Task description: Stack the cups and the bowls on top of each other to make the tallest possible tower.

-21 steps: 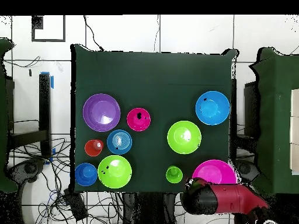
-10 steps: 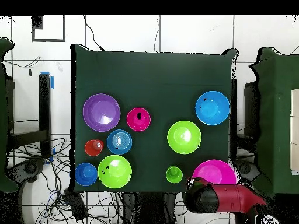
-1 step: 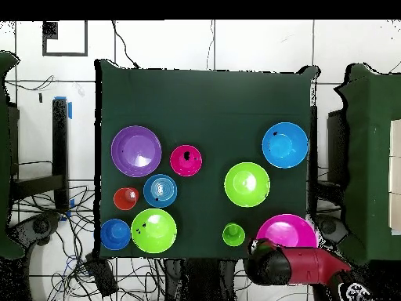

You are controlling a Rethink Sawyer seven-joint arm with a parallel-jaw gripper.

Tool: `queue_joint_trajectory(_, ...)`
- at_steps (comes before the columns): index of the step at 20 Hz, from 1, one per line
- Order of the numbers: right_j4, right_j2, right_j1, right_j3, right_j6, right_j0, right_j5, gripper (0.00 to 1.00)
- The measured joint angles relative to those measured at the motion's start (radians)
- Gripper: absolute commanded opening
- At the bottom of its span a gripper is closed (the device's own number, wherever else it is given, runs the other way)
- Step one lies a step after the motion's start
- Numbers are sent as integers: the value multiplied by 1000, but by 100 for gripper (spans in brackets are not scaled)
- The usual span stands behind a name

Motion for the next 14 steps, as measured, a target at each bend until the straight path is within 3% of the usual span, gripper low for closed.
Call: queue_joint_trajectory(14, 1, 0, 116, -28, 0, -7, -8, 100)
